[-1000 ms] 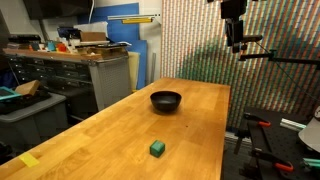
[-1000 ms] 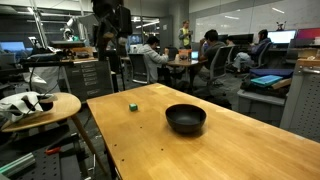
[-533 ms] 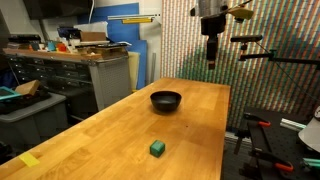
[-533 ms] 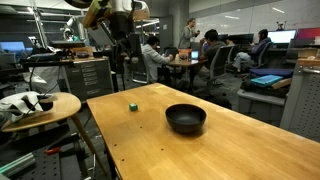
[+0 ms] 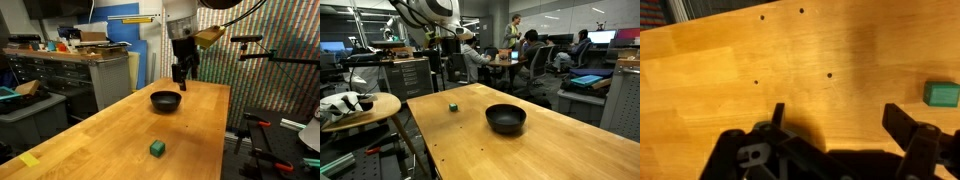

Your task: Put the green block inside the black bowl

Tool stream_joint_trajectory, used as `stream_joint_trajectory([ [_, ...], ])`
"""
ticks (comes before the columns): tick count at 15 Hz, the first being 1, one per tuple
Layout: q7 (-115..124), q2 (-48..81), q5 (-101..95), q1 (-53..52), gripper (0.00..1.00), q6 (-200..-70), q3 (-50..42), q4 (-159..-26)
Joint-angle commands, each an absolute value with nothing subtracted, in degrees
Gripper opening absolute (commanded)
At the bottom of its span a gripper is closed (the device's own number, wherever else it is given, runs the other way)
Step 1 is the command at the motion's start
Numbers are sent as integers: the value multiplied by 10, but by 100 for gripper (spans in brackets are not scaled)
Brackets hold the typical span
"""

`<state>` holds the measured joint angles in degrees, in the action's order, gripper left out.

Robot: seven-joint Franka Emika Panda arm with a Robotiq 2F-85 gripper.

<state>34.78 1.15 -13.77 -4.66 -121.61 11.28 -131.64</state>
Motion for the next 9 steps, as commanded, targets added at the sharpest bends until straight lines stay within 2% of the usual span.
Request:
stream_joint_trajectory([
  [1,427,115,-134,-83,100,-1231,106,-1229],
  [9,473,256,-130,-152,100,-1337,72,-1131],
])
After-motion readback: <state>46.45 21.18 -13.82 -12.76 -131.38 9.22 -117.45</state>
